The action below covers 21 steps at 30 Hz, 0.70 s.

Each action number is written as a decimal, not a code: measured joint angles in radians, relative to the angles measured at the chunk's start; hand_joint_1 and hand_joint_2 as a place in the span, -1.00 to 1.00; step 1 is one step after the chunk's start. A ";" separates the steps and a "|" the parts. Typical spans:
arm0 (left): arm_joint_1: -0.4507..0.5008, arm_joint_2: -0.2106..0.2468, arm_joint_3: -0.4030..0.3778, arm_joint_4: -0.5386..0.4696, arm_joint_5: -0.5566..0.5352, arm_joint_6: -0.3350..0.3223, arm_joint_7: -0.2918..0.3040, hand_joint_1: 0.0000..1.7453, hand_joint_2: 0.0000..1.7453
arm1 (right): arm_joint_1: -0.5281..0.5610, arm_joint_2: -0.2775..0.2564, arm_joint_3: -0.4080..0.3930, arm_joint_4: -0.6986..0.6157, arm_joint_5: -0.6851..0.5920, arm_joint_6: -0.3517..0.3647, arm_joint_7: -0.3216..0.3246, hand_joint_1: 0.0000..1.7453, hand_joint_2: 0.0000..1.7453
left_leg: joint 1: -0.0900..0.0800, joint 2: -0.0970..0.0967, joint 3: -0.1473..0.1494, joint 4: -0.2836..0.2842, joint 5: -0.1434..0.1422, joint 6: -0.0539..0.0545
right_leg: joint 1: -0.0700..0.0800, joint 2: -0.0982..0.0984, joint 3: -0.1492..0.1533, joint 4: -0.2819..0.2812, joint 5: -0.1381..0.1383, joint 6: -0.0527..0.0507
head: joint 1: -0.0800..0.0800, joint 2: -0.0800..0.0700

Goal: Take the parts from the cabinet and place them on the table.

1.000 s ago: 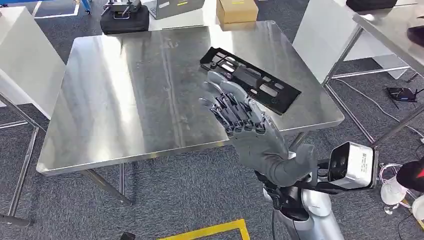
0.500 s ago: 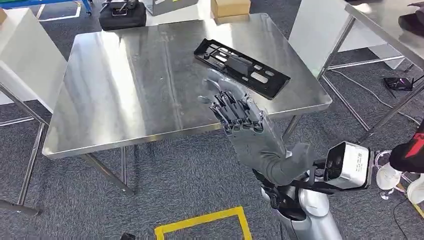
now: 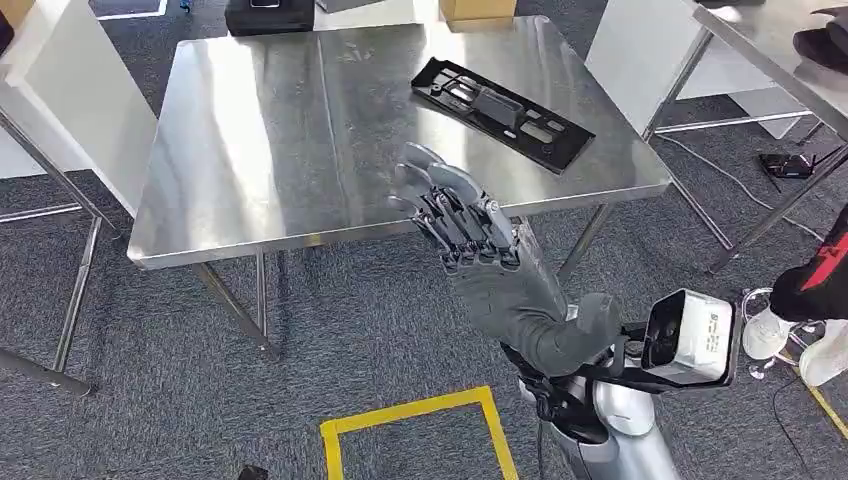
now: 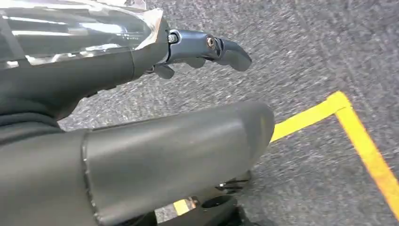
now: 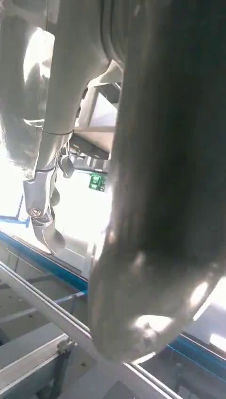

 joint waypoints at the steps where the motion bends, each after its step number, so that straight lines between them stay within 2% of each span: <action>1: 0.000 0.000 0.000 0.000 0.000 0.000 0.000 -1.00 -1.00 | 0.000 0.000 0.001 0.000 0.000 0.000 0.000 -1.00 -1.00 | -0.002 0.000 -0.013 0.000 0.010 0.000 | 0.002 0.000 0.031 -0.022 0.023 0.009 | 0.000 0.000; 2: 0.000 0.000 0.000 0.000 0.000 0.000 0.000 -1.00 -1.00 | -0.001 0.000 0.002 0.000 0.000 0.000 0.000 -1.00 -1.00 | -0.004 0.000 -0.025 0.000 0.022 -0.001 | 0.004 0.000 0.082 -0.087 0.053 0.015 | 0.000 0.000; 3: 0.000 0.000 0.000 0.000 0.000 0.000 0.000 -1.00 -1.00 | -0.002 0.000 0.002 0.000 0.000 0.000 0.000 -1.00 -1.00 | -0.006 -0.001 -0.035 0.000 0.032 -0.003 | 0.007 0.000 0.145 -0.173 0.072 0.012 | 0.000 0.000; 4: 0.000 0.000 0.000 0.000 0.000 0.000 0.000 -1.00 -1.00 | -0.004 0.002 0.003 0.000 0.000 0.000 0.000 -1.00 -1.00 | -0.005 -0.002 -0.041 0.001 0.041 -0.006 | 0.012 0.001 0.215 -0.269 0.069 0.001 | 0.000 0.000; 5: 0.000 -0.002 0.000 0.000 0.000 0.000 0.000 -1.00 -1.00 | -0.009 0.003 0.004 0.000 0.000 0.000 0.000 -1.00 -1.00 | -0.013 -0.003 -0.048 0.003 0.048 -0.013 | 0.022 0.000 0.280 -0.364 0.041 -0.016 | 0.000 0.000; 6: 0.000 -0.002 0.000 0.000 0.000 0.000 0.000 -1.00 -1.00 | -0.011 0.003 0.004 0.000 0.000 0.002 0.000 -1.00 -1.00 | -0.012 -0.002 -0.050 -0.003 0.063 -0.019 | 0.026 0.003 0.283 -0.381 0.035 -0.021 | -0.003 0.000; 8: 0.001 -0.002 0.000 0.000 0.000 0.000 -0.001 -1.00 -1.00 | -0.010 0.003 0.005 0.001 0.001 0.003 0.000 -1.00 -1.00 | -0.010 -0.001 -0.052 -0.011 0.084 -0.028 | 0.030 0.003 0.268 -0.377 0.048 -0.026 | -0.001 0.000; 9: 0.003 -0.002 0.000 0.001 0.001 0.000 -0.001 -1.00 -1.00 | -0.011 0.003 0.005 0.002 0.002 0.003 0.000 -1.00 -1.00 | -0.013 -0.002 -0.059 -0.012 0.086 -0.035 | 0.016 0.002 0.256 -0.382 0.061 -0.036 | -0.001 0.000; 10: 0.004 -0.002 0.000 0.002 0.003 0.000 -0.002 -1.00 -1.00 | -0.013 0.004 0.005 0.002 0.004 0.003 0.000 -1.00 -1.00 | -0.007 -0.006 -0.066 0.003 0.051 -0.041 | 0.005 -0.002 0.249 -0.383 0.070 -0.042 | -0.002 0.000; 11: 0.005 0.000 0.000 0.002 0.004 0.000 -0.002 -1.00 -1.00 | -0.013 0.006 0.006 0.002 0.006 0.003 0.000 -1.00 -1.00 | -0.004 -0.006 -0.078 0.041 -0.008 -0.044 | 0.006 -0.002 0.239 -0.383 0.081 -0.059 | -0.004 0.000; 12: 0.005 0.000 0.000 0.003 0.004 0.000 -0.002 -1.00 -1.00 | -0.013 0.008 0.007 0.003 0.007 0.003 0.000 -1.00 -1.00 | -0.002 -0.007 -0.097 0.113 -0.078 -0.049 | 0.006 -0.004 0.228 -0.382 0.094 -0.064 | -0.006 0.000; 13: 0.005 0.000 0.000 0.003 0.004 0.001 -0.002 -1.00 -1.00 | -0.013 0.008 0.007 0.003 0.007 0.003 0.000 -1.00 -1.00 | -0.002 -0.007 -0.117 0.192 -0.130 -0.055 | 0.007 -0.004 0.212 -0.381 0.107 -0.064 | -0.006 0.000; 14: 0.005 0.000 0.000 0.003 0.004 0.001 -0.002 -1.00 -1.00 | -0.012 0.008 0.008 0.004 0.008 0.003 0.001 -1.00 -1.00 | 0.000 -0.008 -0.129 0.262 -0.153 -0.061 | 0.008 -0.004 0.196 -0.379 0.120 -0.063 | -0.007 0.000; 15: 0.005 0.000 0.000 0.004 0.004 0.001 -0.002 -1.00 -1.00 | -0.012 0.009 0.008 0.005 0.010 0.002 0.002 -1.00 -1.00 | 0.003 -0.007 -0.128 0.299 -0.141 -0.063 | 0.008 -0.005 0.179 -0.377 0.130 -0.060 | -0.007 0.000; 16: 0.005 0.000 0.000 0.004 0.005 0.001 -0.002 -1.00 -1.00 | -0.012 0.010 0.008 0.007 0.015 0.000 0.002 -1.00 -1.00 | 0.007 -0.007 -0.112 0.298 -0.106 -0.066 | 0.007 -0.005 0.163 -0.372 0.139 -0.057 | -0.007 0.000; 17: 0.005 0.000 0.000 0.005 0.005 0.002 -0.002 -1.00 -1.00 | -0.012 0.010 0.008 0.008 0.019 0.000 0.003 -1.00 -1.00 | 0.012 -0.007 -0.072 0.258 -0.060 -0.069 | 0.004 -0.005 0.144 -0.364 0.147 -0.050 | -0.007 0.000; 18: 0.005 0.000 0.000 0.005 0.005 0.002 -0.002 -1.00 -1.00 | -0.012 0.010 0.008 0.009 0.024 -0.001 0.003 -1.00 -1.00 | 0.016 -0.007 -0.018 0.193 -0.032 -0.072 | 0.001 -0.004 0.128 -0.354 0.153 -0.045 | -0.007 0.000; 19: 0.004 0.000 0.000 0.005 0.005 0.002 -0.002 -1.00 -1.00 | -0.012 0.011 0.008 0.009 0.026 -0.002 0.003 -1.00 -1.00 | 0.021 -0.007 0.048 0.104 -0.039 -0.076 | 0.001 -0.004 0.115 -0.340 0.156 -0.041 | -0.007 0.000; 20: 0.002 -0.002 0.000 0.005 0.005 0.002 -0.003 -1.00 -1.00 | -0.012 0.012 0.008 0.008 0.029 -0.002 0.003 -1.00 -1.00 | 0.016 -0.011 0.093 0.035 -0.086 -0.081 | 0.009 -0.004 0.101 -0.330 0.160 -0.034 | -0.008 0.000; 21: 0.000 -0.002 0.000 0.005 0.005 0.002 -0.003 -1.00 -1.00 | -0.013 0.013 0.008 0.008 0.033 -0.002 0.003 -1.00 -1.00 | 0.012 -0.016 0.098 0.010 -0.098 -0.065 | 0.009 -0.005 0.097 -0.327 0.165 -0.027 | -0.004 0.000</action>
